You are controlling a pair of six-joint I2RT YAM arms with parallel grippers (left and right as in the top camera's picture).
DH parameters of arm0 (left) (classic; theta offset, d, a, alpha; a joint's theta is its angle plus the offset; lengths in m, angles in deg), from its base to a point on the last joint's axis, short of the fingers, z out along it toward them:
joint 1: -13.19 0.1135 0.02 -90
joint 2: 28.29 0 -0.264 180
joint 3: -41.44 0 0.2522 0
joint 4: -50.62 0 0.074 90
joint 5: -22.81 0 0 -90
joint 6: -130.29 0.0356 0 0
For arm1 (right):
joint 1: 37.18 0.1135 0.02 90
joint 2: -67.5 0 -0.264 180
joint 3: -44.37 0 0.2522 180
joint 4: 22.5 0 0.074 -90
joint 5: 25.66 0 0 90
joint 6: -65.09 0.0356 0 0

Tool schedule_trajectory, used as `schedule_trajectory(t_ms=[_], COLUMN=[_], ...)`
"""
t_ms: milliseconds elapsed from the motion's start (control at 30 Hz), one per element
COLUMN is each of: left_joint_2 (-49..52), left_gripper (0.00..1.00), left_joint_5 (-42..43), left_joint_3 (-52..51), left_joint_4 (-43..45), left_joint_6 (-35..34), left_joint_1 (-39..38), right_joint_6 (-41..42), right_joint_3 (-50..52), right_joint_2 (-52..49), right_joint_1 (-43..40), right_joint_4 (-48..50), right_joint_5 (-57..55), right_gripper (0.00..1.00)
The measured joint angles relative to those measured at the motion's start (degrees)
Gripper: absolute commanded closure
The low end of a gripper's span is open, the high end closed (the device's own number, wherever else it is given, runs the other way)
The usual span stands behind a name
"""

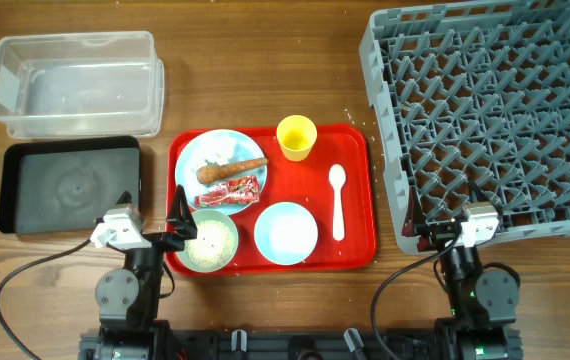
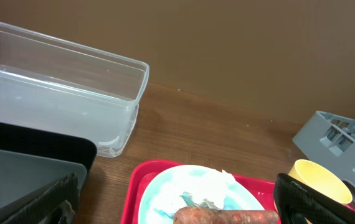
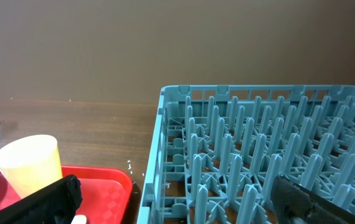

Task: Sort waste into correct bins and load items into the dishwasher rack
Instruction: 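Move the left gripper toward the tissue on the blue plate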

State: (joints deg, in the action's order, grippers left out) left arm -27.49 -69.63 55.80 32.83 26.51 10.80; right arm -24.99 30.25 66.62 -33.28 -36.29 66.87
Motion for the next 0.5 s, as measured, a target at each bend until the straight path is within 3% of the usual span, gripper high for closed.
schedule_trajectory(t_ms=[500], left_joint_2=[0.00], left_gripper=[0.00], left_joint_5=[0.00], left_joint_3=[0.00], left_joint_4=[0.00], left_joint_6=[0.00], left_joint_1=[0.00], right_joint_6=[0.00], right_joint_3=[0.00], right_joint_2=[0.00], right_joint_1=[0.00], right_joint_4=[-0.02], right_joint_5=[0.00], right_gripper=[0.00])
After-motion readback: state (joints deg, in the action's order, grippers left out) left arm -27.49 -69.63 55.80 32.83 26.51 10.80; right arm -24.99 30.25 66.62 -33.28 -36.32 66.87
